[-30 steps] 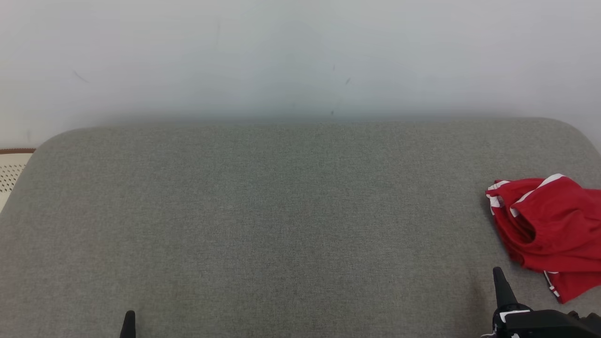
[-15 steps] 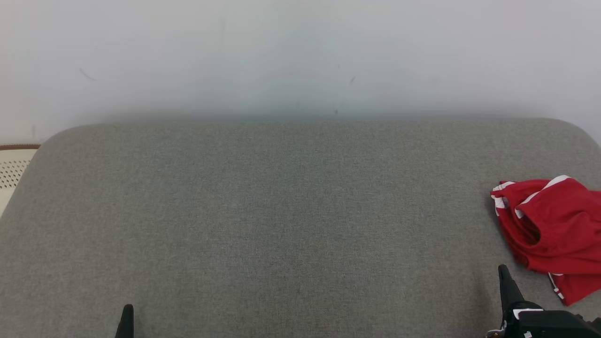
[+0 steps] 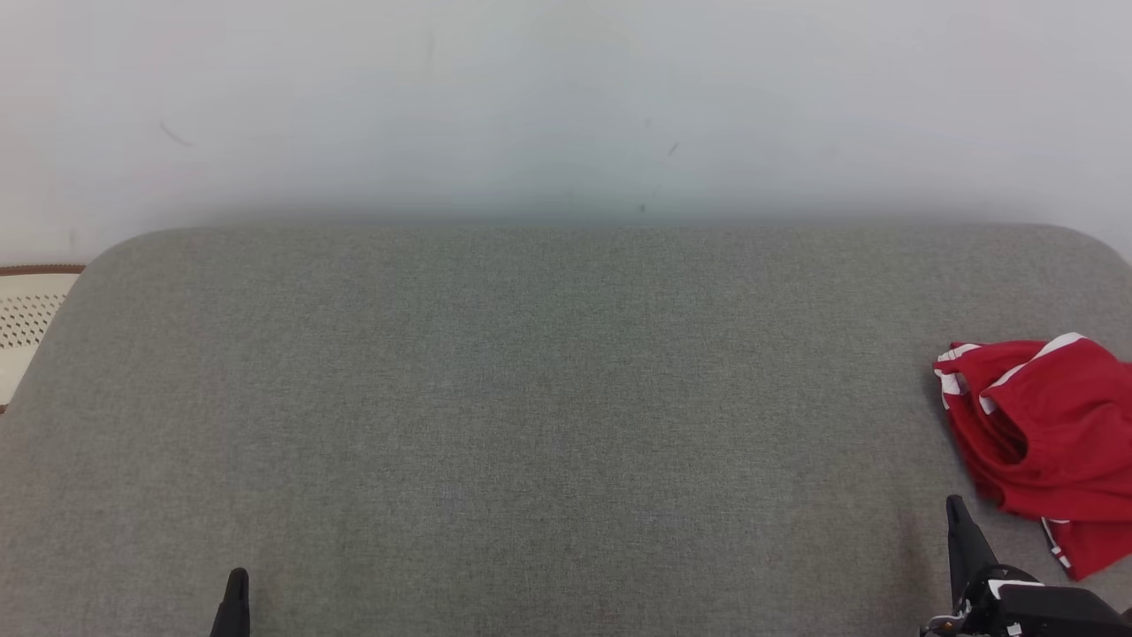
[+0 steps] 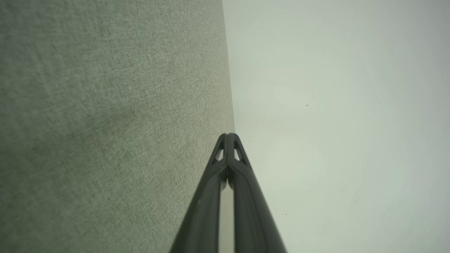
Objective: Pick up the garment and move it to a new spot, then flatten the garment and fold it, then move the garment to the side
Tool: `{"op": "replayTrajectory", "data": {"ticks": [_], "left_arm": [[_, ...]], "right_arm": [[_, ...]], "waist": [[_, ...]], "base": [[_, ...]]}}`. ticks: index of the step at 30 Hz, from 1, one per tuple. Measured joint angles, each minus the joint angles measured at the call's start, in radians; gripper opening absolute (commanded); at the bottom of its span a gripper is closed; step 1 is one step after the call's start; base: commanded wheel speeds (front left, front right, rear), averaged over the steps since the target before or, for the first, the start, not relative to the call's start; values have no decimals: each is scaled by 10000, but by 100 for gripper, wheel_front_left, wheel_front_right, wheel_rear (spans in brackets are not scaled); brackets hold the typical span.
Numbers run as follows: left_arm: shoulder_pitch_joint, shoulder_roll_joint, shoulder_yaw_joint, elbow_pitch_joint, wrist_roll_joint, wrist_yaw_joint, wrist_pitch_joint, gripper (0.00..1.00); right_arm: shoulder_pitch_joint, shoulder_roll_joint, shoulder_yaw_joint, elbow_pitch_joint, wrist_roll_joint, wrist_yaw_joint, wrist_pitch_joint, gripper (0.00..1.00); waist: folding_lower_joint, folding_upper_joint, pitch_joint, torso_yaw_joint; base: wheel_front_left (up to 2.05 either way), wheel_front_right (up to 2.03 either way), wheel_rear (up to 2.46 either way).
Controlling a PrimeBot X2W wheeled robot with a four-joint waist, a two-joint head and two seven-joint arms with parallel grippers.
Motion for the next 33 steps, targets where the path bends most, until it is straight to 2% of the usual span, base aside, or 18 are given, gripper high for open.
{"op": "replayTrajectory", "data": {"ticks": [19,33], "left_arm": [[-57,13,111,-94,-1289,-173,313,0],[-64,17,119,-98,-1344,-173,326,0]], "right_arm": [[-14,10,-257,-161,1396,0,357,0],[-18,13,-268,-165,1430,0,360,0]], "waist": [[-1,0,56,155],[-1,0,58,157]], "base": [[0,0,0],[0,0,0]]}}
